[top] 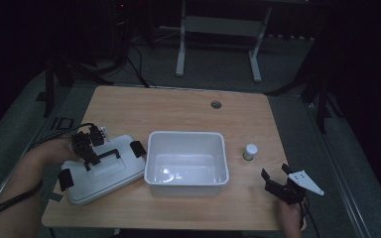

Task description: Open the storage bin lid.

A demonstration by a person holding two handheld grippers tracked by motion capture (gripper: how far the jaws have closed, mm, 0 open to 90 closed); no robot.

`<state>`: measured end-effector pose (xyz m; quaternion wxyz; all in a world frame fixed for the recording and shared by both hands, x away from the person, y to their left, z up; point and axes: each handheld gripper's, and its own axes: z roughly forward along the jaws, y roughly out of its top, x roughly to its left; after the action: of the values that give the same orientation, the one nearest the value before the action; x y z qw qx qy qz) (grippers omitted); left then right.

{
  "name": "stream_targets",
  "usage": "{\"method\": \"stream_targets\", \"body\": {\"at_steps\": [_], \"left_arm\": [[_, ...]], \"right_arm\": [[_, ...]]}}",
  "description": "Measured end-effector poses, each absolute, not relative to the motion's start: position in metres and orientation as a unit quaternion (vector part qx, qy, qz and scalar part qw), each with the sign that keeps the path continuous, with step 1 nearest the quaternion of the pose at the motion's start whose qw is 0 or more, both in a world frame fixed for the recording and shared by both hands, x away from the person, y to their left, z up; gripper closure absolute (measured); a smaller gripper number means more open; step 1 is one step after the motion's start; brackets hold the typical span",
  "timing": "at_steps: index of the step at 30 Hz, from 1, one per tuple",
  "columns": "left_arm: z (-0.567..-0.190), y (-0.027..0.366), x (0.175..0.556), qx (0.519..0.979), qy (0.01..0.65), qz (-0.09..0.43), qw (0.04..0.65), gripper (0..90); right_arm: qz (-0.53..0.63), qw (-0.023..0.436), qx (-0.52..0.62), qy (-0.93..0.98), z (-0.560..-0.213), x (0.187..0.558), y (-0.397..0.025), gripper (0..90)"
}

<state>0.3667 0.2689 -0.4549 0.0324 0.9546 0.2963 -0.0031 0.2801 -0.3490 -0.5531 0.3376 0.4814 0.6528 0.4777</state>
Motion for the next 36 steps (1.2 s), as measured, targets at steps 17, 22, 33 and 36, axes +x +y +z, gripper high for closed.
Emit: {"method": "stream_targets", "body": {"at_steps": [17, 22, 33, 36], "left_arm": [[-0.473, 0.271, 0.365, 0.955, 0.294, -0.024, 0.035, 83.6], [-0.477, 0.272, 0.366, 0.955, 0.293, -0.030, 0.037, 83.5], [-0.477, 0.275, 0.366, 0.954, 0.293, -0.027, 0.053, 83.1], [-0.477, 0.276, 0.366, 0.952, 0.297, -0.026, 0.062, 77.9]], "right_arm": [[0.477, 0.336, 0.483, 0.653, -0.553, 0.280, -0.349, 14.5], [0.477, 0.334, 0.484, 0.652, -0.553, 0.280, -0.349, 14.5], [0.481, 0.331, 0.487, 0.649, -0.553, 0.281, -0.351, 14.5], [0.479, 0.330, 0.489, 0.650, -0.553, 0.281, -0.351, 14.5]]}}
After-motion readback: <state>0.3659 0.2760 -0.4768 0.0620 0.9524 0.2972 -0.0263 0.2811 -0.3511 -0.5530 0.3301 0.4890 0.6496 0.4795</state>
